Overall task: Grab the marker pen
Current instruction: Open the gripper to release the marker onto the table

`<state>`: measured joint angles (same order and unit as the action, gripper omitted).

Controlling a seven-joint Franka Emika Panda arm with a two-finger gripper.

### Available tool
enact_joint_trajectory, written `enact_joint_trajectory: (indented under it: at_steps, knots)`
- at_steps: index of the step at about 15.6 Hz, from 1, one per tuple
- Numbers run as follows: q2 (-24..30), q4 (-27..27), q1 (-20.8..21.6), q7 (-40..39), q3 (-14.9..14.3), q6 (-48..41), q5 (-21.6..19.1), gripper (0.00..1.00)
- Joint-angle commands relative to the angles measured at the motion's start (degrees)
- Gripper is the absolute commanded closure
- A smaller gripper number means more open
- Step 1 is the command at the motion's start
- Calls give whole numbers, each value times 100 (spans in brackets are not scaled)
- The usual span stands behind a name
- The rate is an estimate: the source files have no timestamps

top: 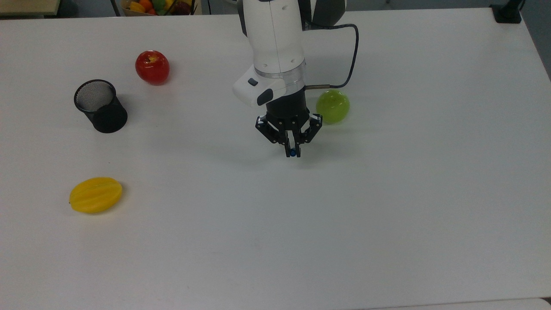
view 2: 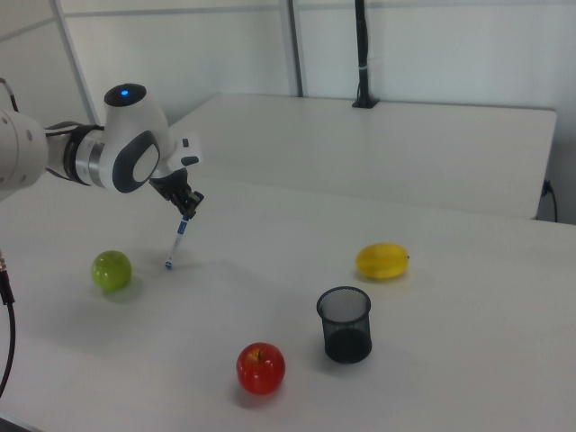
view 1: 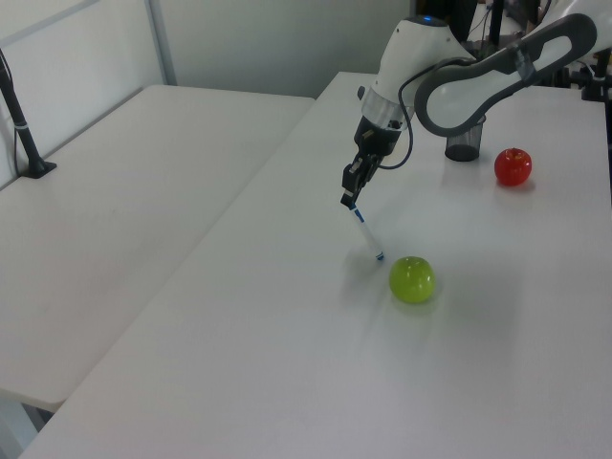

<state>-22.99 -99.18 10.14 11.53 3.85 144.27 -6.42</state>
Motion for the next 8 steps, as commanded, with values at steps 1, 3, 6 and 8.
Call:
enact_joint_trajectory:
  at_steps: [1,3,6,8]
  knots:
    - [-179,13,76,-46,-16,260,0,63]
    - [-179,13,76,-46,-16,268,0,50]
    - [-171,21,76,-46,-16,268,0,31]
    - [-144,30,67,-37,-16,260,0,7]
